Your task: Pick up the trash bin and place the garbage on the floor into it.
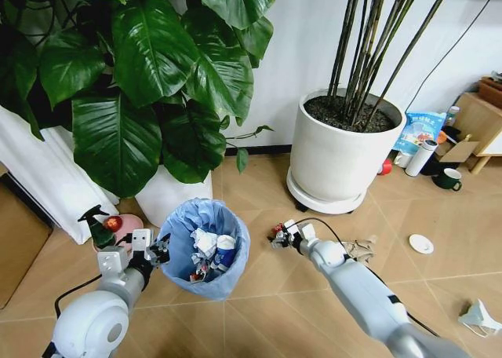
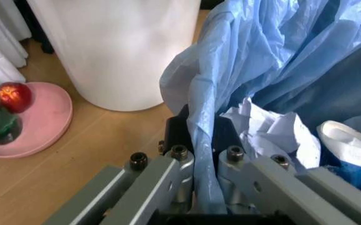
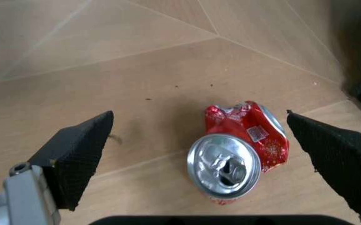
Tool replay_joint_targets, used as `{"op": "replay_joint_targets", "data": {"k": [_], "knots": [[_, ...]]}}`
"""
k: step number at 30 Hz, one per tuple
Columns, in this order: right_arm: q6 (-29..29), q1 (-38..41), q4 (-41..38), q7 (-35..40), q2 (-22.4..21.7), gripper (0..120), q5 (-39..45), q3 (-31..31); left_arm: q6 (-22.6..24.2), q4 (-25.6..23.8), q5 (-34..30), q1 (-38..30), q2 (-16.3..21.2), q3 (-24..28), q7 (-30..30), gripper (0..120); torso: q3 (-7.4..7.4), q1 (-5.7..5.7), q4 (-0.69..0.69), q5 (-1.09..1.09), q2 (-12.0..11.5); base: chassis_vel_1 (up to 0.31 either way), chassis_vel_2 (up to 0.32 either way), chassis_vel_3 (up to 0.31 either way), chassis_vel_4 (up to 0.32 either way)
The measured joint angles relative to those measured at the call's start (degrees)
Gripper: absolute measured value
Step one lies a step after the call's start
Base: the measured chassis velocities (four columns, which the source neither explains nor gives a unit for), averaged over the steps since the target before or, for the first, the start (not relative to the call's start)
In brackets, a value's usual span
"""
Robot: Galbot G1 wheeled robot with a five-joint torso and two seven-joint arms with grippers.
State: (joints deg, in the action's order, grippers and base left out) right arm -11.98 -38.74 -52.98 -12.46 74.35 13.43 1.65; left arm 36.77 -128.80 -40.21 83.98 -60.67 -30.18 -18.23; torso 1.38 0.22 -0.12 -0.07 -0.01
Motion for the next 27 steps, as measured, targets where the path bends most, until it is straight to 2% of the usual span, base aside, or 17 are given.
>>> {"op": "replay_joint_targets", "data": {"k": [10, 16, 20, 21, 23, 24, 27], "knots": [[0.1, 2.6, 8.0, 0.2, 2.8, 100, -1.2, -1.6, -0.1, 0.8, 0.1, -0.4, -0.2, 0.3, 0.1, 0, 0.00, 0.00, -0.01, 0.02, 0.0, 0.000, 0.000, 0.000, 0.000], [0.4, 2.8, 9.1, -0.7, 3.3, 98, -1.8, -2.0, -0.1, 0.9, 0.1, -0.5, -0.1, 0.5, 0.1, 0, 0.00, 0.00, -0.01, 0.03, 0.0, 0.000, 0.000, 0.000, 0.000], [0.8, 2.6, 9.6, -1.5, 3.6, 82, -2.8, -2.5, -0.1, 0.9, 0.0, -0.6, 0.1, 0.6, 0.1, 0, -0.01, 0.00, -0.01, 0.03, 0.0, 0.000, 0.000, 0.000, 0.000], [0.8, 2.6, 9.6, -1.5, 3.6, 82, -2.8, -2.5, -0.1, 0.9, 0.0, -0.6, 0.1, 0.6, 0.1, 0, -0.01, 0.00, -0.01, 0.03, 0.0, 0.000, 0.000, 0.000, 0.000], [0.9, 2.4, 10.0, -1.6, 3.6, 70, -3.1, -2.8, -0.1, 0.9, -0.1, -0.6, 0.2, 0.6, 0.1, 0, 0.00, 0.00, -0.01, 0.03, 0.0, 0.000, 0.000, 0.000, 0.000], [0.9, 2.4, 10.0, -1.6, 3.6, 70, -3.1, -2.8, -0.1, 0.9, -0.1, -0.6, 0.2, 0.6, 0.1, 0, 0.00, 0.00, -0.01, 0.03, 0.0, 0.000, 0.000, 0.000, 0.000], [1.0, 2.4, 10.4, -1.7, 3.6, 55, -3.4, -3.2, -0.1, 0.8, -0.1, -0.6, 0.2, 0.6, 0.1, 0, -0.01, 0.00, -0.01, 0.03, 0.0, 0.000, 0.000, 0.000, 0.000]]}}
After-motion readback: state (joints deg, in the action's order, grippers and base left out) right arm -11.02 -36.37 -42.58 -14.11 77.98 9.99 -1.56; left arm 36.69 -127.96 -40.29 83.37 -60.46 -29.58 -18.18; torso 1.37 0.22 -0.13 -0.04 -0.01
